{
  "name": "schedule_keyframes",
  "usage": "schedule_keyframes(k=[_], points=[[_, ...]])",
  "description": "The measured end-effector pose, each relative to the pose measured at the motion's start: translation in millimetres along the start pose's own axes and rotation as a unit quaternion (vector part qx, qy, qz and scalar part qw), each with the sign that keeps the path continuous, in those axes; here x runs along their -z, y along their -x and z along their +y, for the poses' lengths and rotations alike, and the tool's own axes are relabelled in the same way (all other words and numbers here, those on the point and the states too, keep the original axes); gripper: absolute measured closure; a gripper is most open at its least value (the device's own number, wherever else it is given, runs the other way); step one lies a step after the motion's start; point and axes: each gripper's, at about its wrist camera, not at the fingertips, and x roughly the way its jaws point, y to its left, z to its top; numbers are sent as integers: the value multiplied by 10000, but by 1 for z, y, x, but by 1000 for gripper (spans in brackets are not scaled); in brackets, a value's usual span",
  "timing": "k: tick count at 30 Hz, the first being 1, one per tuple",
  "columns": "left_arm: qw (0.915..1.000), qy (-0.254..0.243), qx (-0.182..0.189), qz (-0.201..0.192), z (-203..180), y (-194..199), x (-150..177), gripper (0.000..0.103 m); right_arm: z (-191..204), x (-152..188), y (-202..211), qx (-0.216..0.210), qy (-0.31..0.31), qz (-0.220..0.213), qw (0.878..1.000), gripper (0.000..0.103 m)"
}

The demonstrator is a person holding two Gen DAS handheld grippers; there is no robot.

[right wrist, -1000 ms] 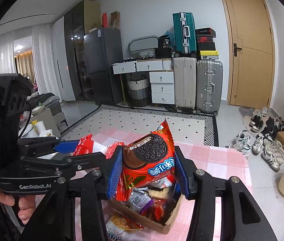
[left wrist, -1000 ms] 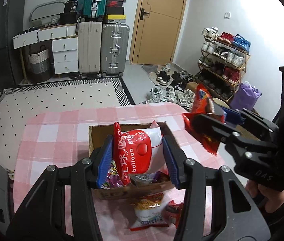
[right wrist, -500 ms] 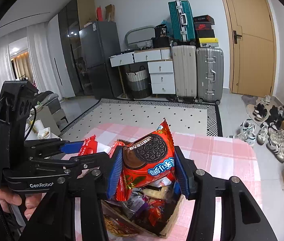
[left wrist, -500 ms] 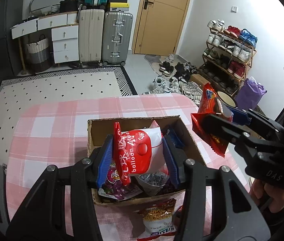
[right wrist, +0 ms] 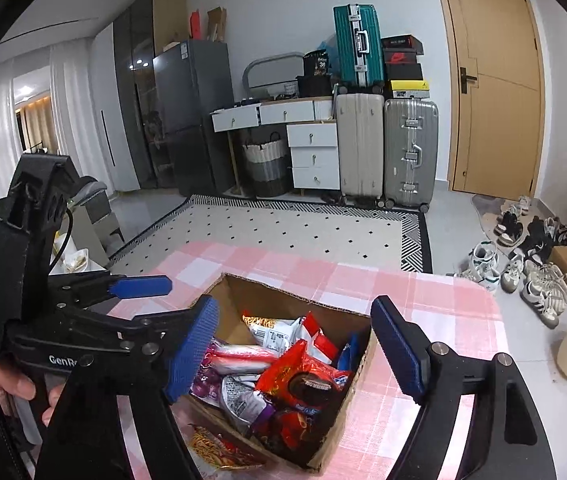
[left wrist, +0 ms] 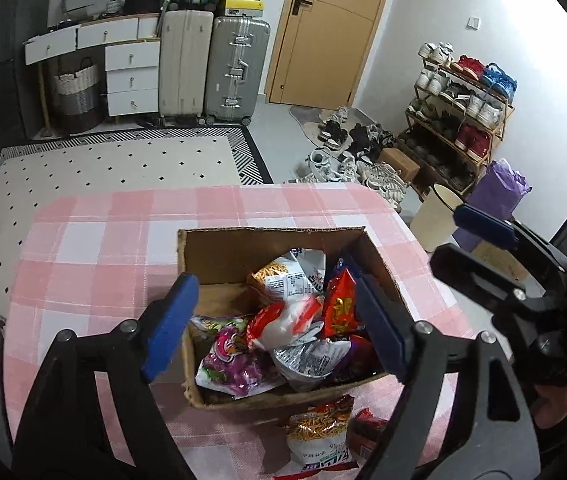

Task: Organize snacks
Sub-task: 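Move both tools back toward the remaining noodle bag and red pack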

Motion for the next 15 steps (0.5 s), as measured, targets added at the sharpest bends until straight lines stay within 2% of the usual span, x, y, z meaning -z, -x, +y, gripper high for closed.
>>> schedule_keyframes(k=[4, 7, 15], points=[[9999, -55, -39, -130, -5, 17, 5, 24, 2, 4, 18, 32, 1, -107, 9999, 22], [9998, -83, 76, -143, -12, 32, 7, 24, 7, 7, 30, 46, 7, -144, 9999, 19], [9989, -93, 123, -453, -31, 85, 23, 22, 17, 16, 75, 95, -162, -322, 9993, 17]])
